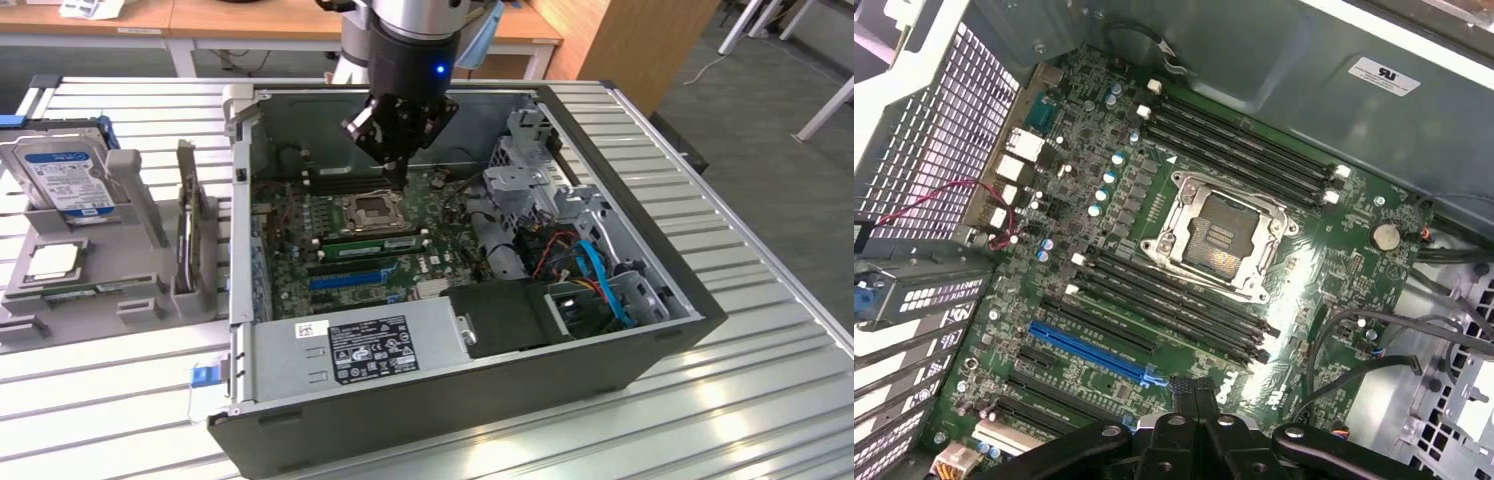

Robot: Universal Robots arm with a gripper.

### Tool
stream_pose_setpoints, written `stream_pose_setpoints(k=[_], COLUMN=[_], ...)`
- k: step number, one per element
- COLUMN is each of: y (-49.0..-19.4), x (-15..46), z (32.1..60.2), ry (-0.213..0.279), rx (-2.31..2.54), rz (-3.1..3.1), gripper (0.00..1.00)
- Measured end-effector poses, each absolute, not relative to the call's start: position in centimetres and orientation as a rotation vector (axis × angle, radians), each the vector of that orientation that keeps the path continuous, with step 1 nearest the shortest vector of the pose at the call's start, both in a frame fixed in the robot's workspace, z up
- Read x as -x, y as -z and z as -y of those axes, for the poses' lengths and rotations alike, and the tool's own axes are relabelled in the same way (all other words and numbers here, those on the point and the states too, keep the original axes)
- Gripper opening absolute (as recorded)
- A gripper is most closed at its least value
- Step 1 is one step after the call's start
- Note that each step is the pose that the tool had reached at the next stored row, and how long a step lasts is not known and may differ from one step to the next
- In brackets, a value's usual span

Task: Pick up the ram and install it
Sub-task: 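Press down the ram until it locks into place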

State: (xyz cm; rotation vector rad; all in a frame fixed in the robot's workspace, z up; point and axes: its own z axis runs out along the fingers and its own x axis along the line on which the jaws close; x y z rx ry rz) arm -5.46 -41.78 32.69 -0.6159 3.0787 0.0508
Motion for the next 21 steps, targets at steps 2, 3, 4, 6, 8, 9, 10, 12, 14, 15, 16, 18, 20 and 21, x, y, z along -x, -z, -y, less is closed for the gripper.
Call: stream_pose_setpoints(k=[2, 3, 4, 6, 8, 9, 10, 12, 14, 15, 16, 18, 20, 21], y=[-32.69, -32.68, -32.68, -32.66, -32.64, -32.63, -32.63, -32.61, -32.60, -32.59, -32.58, -32.56, -32.55, -32.54], x=[5.46, 5.45, 5.45, 5.46, 5.46, 5.46, 5.46, 5.46, 5.46, 5.46, 5.46, 5.46, 5.46, 5.46], z=[41.79, 41.78, 41.78, 41.78, 41.79, 41.79, 41.79, 41.79, 41.78, 41.79, 41.79, 41.79, 41.78, 41.78], ry=[-0.051, -0.051, -0.051, -0.051, -0.050, -0.050, -0.050, -0.050, -0.050, -0.050, -0.050, -0.050, -0.050, -0.050], rx=[0.578, 0.554, 0.530, 0.478, 0.429, 0.405, 0.381, 0.329, 0.279, 0.254, 0.229, 0.179, 0.132, 0.109], rz=[-3.086, -3.090, -3.094, -3.102, -3.108, -3.111, -3.114, -3.119, -3.124, -3.126, -3.127, -3.130, -3.132, -3.133], gripper=[0.10, 0.10, 0.10, 0.10, 0.10, 0.10, 0.10, 0.10, 0.10, 0.10, 0.10, 0.10, 0.10, 0.10])
